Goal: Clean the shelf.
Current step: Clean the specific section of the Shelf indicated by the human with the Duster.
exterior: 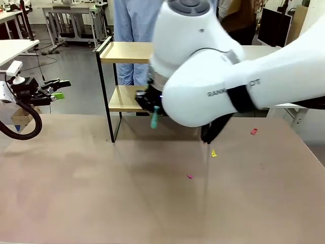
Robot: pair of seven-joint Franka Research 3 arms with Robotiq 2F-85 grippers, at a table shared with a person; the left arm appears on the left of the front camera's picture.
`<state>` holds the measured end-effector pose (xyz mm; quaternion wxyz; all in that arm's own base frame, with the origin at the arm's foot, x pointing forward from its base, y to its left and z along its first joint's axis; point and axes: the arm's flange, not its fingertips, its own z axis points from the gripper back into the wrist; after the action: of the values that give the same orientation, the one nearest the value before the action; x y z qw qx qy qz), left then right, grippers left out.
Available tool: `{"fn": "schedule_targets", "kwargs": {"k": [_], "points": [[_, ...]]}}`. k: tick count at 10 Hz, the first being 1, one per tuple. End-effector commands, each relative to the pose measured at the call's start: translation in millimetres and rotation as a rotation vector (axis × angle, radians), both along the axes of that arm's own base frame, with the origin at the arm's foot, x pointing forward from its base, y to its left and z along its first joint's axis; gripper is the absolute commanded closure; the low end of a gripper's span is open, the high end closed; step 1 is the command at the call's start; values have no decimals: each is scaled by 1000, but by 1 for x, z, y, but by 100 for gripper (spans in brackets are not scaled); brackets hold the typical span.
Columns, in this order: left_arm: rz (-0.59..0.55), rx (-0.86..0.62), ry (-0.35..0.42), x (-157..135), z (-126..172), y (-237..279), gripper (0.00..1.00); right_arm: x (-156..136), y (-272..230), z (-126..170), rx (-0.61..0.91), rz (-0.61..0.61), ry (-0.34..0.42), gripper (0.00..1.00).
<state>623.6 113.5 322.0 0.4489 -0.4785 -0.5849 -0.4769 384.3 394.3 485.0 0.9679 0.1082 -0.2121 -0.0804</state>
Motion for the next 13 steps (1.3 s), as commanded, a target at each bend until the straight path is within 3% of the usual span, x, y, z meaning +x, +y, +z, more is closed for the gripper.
{"fn": "schedule_targets", "kwargs": {"k": [1,4,6,7,8,12,13], "points": [[2,2,-9,-1,3,0,0,-14,-56,3,-61,-24,58,87],[2,2,-9,-1,3,0,0,-20,-146,6,-113,-158,65,87],[2,2,-9,-1,3,0,0,-27,-165,12,-142,-208,9,87],[2,2,-9,-1,3,0,0,-34,-153,18,-60,-147,-59,87],[2,2,-9,-1,3,0,0,-20,-155,9,-128,-186,29,87],[2,2,-9,-1,3,0,0,-24,-153,8,-131,-183,1,87],[2,2,-9,-1,3,0,0,-30,-157,22,-76,-41,-60,87]]}}
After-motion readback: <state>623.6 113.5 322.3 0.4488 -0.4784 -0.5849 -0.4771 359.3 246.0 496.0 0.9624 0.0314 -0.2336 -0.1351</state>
